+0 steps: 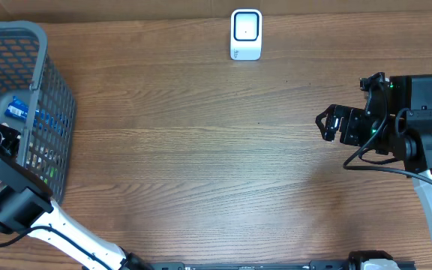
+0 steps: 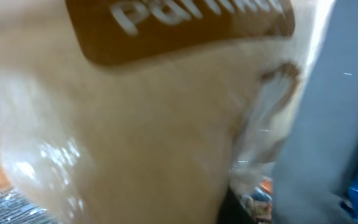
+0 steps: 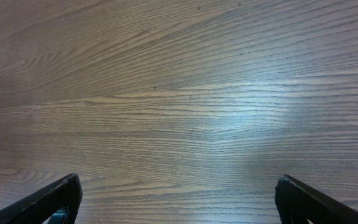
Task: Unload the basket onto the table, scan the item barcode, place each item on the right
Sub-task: 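Reach the left gripper into the basket and grasp a clear snack bag, then lift the clear bag out with the left gripper and drop it mid-table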
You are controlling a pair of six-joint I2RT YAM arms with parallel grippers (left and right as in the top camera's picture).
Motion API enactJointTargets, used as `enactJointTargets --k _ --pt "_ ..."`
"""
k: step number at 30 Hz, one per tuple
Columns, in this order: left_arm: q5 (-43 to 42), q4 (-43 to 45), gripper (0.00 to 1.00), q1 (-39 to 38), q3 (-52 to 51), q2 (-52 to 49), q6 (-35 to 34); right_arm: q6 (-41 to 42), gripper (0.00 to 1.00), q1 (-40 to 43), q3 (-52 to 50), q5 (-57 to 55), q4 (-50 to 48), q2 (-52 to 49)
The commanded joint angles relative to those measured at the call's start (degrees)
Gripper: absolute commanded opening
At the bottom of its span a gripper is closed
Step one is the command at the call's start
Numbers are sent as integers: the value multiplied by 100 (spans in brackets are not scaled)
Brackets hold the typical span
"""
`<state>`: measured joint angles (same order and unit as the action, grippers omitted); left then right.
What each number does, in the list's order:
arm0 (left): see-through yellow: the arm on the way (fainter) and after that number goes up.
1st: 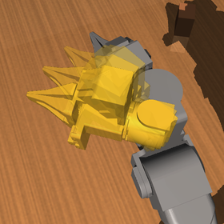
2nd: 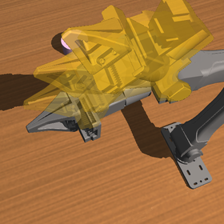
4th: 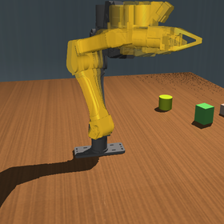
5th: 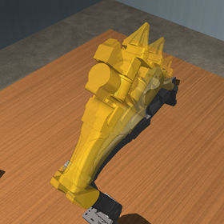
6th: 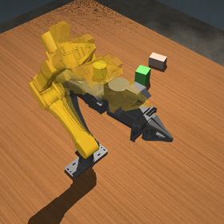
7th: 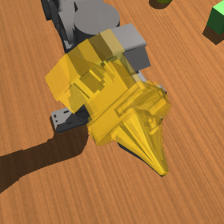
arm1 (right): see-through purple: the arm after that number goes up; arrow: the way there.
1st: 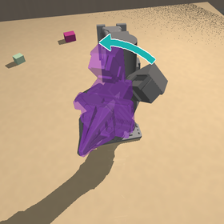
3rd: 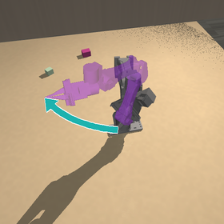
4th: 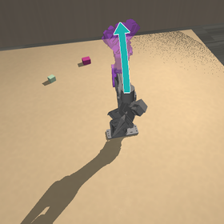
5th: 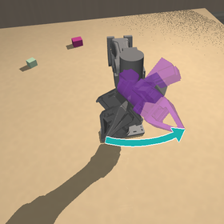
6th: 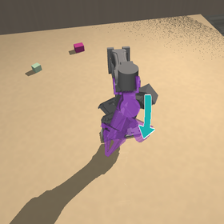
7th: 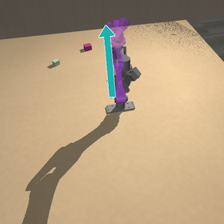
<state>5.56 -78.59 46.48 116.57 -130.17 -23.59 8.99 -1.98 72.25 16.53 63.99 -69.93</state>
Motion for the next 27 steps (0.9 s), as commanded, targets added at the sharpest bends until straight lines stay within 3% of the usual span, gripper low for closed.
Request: enactJointTargets --k 1,10,17,22,27 --pt "192 -74 4 -35 101 101 133 -4 100 -22 120 13 -24 15" --pt "190 -385 4 -63 927 1235 136 -4 100 -22 122 13 -90 15" --pt "-70 -455 4 -468 1493 2916 136 -4 100 -22 122 31 -175 15" --pt "-140 -632 4 -1316 1491 3576 136 -4 100 -22 122 28 -212 15" --pt "-378 -1054 4 -2758 1388 3484 127 -4 100 -22 122 31 -280 15"
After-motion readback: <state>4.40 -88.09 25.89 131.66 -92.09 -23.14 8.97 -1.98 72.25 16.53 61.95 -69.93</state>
